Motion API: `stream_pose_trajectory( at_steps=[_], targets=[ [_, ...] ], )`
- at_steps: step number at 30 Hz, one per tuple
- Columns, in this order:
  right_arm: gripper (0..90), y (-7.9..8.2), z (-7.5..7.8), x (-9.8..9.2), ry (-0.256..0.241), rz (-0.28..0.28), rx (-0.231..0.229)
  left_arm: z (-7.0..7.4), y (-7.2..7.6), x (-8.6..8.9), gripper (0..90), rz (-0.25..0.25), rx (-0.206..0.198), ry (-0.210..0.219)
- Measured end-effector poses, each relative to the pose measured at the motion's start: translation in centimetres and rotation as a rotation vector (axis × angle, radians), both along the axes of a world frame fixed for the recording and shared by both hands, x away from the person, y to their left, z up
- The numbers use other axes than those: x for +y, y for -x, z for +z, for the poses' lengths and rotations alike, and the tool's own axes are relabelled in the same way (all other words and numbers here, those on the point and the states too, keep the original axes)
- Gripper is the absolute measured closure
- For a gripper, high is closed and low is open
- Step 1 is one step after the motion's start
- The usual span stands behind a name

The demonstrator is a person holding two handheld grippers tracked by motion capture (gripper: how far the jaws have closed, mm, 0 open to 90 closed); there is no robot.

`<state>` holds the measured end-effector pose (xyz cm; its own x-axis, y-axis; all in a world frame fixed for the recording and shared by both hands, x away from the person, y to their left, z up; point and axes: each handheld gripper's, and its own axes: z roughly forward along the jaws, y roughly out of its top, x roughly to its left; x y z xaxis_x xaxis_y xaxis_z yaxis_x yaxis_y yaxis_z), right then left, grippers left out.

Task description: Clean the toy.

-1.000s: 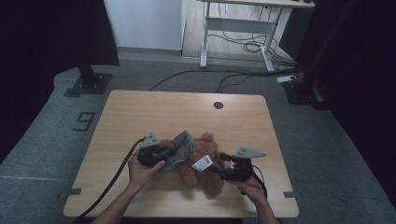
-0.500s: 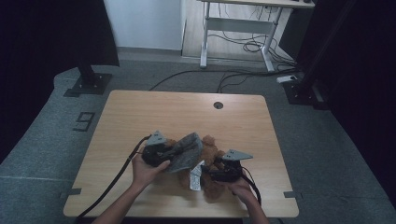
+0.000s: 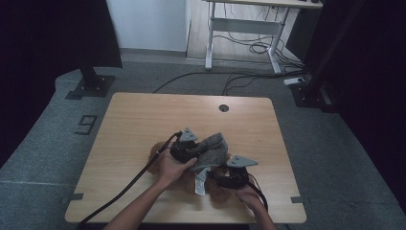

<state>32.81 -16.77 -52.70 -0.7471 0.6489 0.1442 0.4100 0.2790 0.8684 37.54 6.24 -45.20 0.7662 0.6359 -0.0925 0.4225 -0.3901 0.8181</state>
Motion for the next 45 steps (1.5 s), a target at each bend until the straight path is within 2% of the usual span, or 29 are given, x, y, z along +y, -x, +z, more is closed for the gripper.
stream_pose_trajectory(
  at_steps=[5,12,18,28,31,36,39,42,45],
  targets=[
    [40.4,-0.1,-0.2,0.1,-0.003,0.026,0.039,0.0,0.4,1.1,77.7,0.005,0.001,0.011],
    [45.4,-0.1,-0.6,0.3,0.028,0.059,0.072,0.1,0.6,3.4,78.5,0.044,-0.019,-0.01],
    [49.7,-0.1,-0.8,0.5,0.05,0.067,0.089,-0.1,1.4,7.6,78.6,0.116,-0.03,0.022],
    [49.7,-0.1,-1.1,0.9,0.062,0.066,0.1,-0.1,3.4,13.6,78.5,0.191,-0.057,0.083],
    [49.4,-0.1,-1.2,1.0,0.063,0.068,0.103,-0.8,4.0,15.2,78.6,0.223,-0.05,0.085],
    [48.9,-0.2,-1.3,1.0,0.063,0.063,0.109,-2.5,4.6,16.7,78.7,0.255,-0.027,0.082],
    [48.8,-0.2,-1.3,1.0,0.067,0.061,0.111,-3.5,5.0,17.2,78.8,0.279,-0.023,0.045],
    [48.7,-0.2,-1.3,1.0,0.066,0.061,0.114,-4.5,5.0,17.7,78.9,0.291,0.003,0.043],
    [48.7,-0.3,-1.4,1.0,0.059,0.062,0.12,-5.1,5.0,17.7,79.0,0.296,0.017,0.013]
  ],
)
